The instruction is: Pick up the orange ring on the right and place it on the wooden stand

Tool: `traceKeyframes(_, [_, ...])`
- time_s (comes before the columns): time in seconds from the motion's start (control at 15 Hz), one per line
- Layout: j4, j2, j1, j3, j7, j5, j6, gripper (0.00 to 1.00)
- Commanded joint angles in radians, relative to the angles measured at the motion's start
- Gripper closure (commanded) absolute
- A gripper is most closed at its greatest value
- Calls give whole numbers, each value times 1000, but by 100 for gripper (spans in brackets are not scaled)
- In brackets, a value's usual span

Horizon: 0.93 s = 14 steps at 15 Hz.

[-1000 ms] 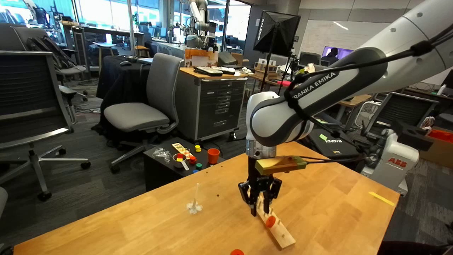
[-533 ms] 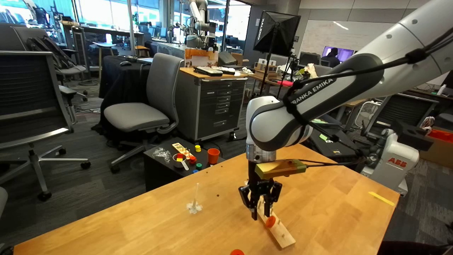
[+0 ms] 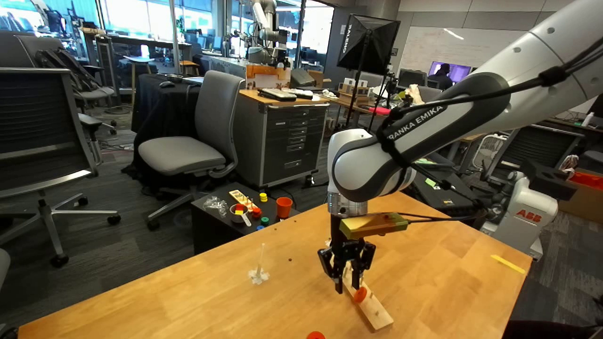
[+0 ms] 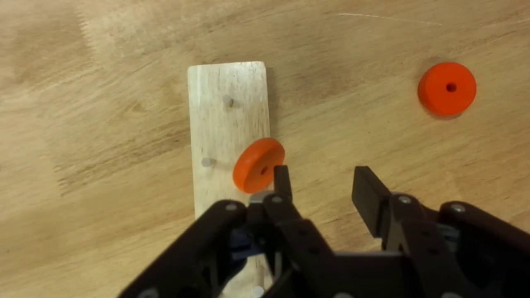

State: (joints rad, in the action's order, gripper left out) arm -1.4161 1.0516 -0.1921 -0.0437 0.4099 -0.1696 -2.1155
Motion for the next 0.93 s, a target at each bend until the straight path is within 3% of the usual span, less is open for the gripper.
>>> traceKeyframes(0.0, [19,7,7,-10,-6,-17,10,80])
traceKeyframes(0.87, [14,16,14,-9,-6,-29,10,80])
